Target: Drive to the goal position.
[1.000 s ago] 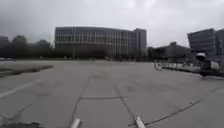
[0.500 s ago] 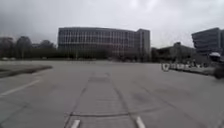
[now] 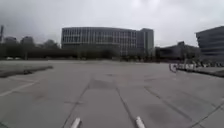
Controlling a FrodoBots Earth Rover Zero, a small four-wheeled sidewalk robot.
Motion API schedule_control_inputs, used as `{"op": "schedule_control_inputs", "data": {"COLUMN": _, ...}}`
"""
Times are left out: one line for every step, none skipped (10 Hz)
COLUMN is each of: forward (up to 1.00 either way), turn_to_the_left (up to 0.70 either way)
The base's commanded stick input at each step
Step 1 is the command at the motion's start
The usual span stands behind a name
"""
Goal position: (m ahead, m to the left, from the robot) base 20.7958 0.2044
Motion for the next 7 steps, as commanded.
{"op": "schedule_control_inputs", "data": {"forward": 1.0, "turn_to_the_left": 0.05}}
{"op": "schedule_control_inputs", "data": {"forward": 1.0, "turn_to_the_left": 0.05}}
{"op": "schedule_control_inputs", "data": {"forward": 1.0, "turn_to_the_left": 0.05}}
{"op": "schedule_control_inputs", "data": {"forward": 1.0, "turn_to_the_left": 0.05}}
{"op": "schedule_control_inputs", "data": {"forward": 1.0, "turn_to_the_left": -0.07}}
{"op": "schedule_control_inputs", "data": {"forward": 1.0, "turn_to_the_left": -0.35}}
{"op": "schedule_control_inputs", "data": {"forward": 1.0, "turn_to_the_left": -0.35}}
